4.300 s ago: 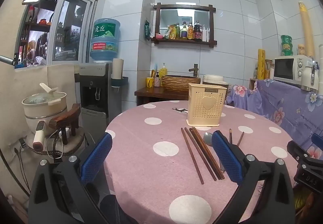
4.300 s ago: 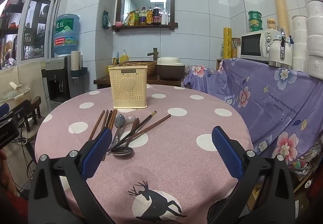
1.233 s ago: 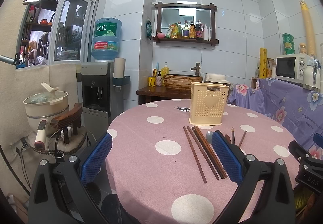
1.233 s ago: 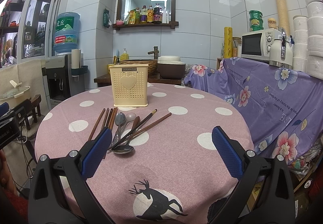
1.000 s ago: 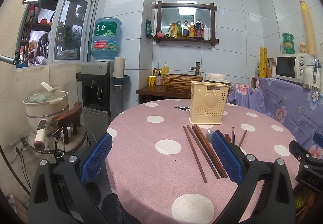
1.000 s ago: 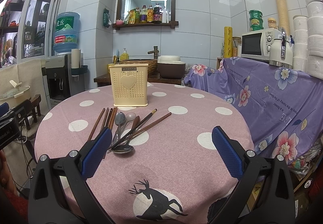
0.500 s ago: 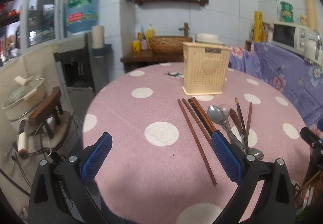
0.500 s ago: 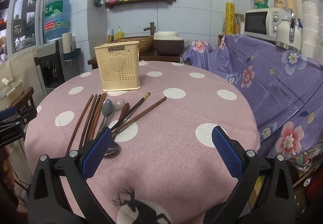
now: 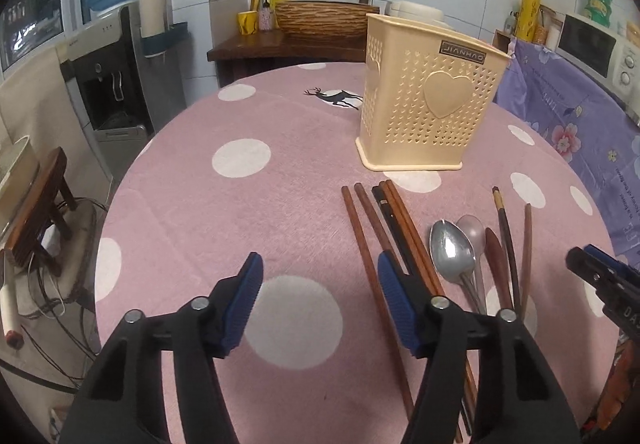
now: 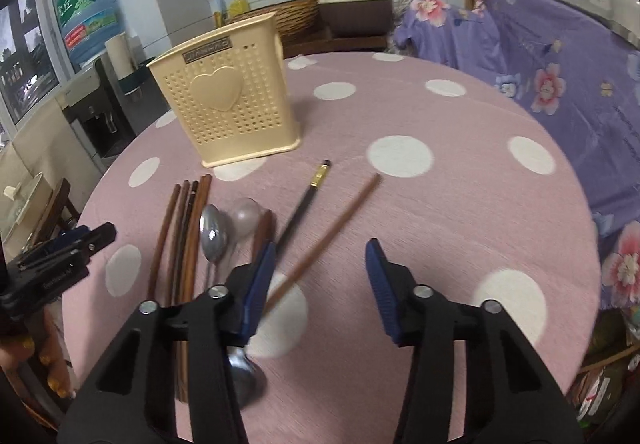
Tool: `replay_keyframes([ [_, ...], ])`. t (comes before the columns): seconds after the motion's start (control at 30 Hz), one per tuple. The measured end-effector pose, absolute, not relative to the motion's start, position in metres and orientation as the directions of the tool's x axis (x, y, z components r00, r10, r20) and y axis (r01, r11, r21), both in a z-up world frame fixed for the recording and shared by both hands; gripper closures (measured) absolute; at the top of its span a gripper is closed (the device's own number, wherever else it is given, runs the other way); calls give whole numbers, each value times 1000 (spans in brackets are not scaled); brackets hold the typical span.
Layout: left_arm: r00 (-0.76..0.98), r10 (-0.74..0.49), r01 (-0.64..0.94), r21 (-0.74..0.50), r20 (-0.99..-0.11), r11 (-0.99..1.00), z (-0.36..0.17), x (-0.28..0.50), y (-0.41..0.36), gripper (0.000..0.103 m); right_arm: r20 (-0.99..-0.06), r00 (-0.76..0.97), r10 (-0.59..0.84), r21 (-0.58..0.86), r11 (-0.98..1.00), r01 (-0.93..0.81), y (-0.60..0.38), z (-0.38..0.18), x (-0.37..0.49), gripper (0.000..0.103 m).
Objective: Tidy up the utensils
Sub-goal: 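Grasp the yellow-tipped black chopstick with the right tool while the left tool grasps a wooden chopstick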
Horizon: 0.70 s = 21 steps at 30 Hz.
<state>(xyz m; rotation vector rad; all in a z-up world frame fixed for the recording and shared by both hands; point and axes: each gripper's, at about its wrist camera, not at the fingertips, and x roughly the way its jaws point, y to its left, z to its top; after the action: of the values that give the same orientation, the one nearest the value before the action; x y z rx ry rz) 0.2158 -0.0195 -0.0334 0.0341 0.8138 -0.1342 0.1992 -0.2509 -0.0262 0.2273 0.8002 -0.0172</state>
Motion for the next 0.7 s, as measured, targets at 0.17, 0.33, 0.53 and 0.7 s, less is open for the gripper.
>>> replay_keyframes([
  [0.17,640,-112,142,-26,-760,990,-39,233,-24,53,-767,638,69,182,977,113,-240,-38,252,73],
  [0.33,618,-115,122,-50,-777,991,-45,240,-19,54,-814,577,65,202,964,175,-244,-52,290,80],
  [0.53,619,-106,119,-41,-778,992,-47,243,-18,54,-850,526,11,158,959,236,-242,-66,316,82],
  [0.7,613,-111,121,-46,-782,992,-49,248,-19,54,-852,523,-29,115,964,241,-239,-67,328,89],
])
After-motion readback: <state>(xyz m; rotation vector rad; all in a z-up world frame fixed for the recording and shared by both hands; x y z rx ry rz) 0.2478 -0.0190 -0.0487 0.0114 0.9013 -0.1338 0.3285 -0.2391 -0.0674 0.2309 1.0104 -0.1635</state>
